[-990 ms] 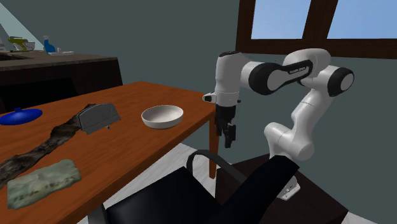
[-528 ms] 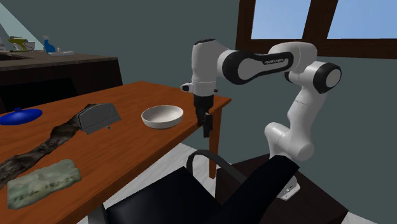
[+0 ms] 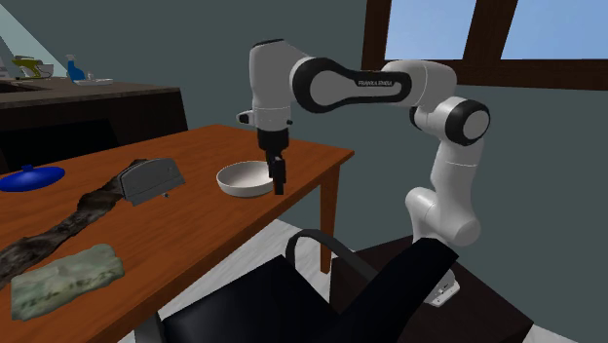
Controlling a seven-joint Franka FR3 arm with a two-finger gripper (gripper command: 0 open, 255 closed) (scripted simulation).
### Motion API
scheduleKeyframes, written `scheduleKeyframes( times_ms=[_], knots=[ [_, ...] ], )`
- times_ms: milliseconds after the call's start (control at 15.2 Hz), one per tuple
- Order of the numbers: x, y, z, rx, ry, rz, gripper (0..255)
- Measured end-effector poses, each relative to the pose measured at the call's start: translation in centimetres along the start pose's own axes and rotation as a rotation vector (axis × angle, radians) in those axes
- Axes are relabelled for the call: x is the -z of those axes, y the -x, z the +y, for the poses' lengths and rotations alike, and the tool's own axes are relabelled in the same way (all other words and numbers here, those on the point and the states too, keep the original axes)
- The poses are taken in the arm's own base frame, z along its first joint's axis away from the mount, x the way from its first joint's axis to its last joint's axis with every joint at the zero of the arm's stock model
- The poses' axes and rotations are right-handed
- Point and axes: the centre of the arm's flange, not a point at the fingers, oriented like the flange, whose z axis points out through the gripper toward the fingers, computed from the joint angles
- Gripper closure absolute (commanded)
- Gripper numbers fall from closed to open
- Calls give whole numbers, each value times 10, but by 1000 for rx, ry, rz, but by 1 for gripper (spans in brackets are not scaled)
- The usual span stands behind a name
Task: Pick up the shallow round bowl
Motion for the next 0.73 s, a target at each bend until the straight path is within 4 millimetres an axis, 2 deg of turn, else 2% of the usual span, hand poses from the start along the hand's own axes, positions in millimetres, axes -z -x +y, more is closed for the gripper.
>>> scheduleKeyframes(
  times_ms=[330, 462, 726],
  knots=[
    [22, -54, 21, 12, 31, -9, 0],
    [20, -60, 24, 13, 35, -10, 0],
    [1, -63, 23, 14, 36, -11, 0]
  ],
)
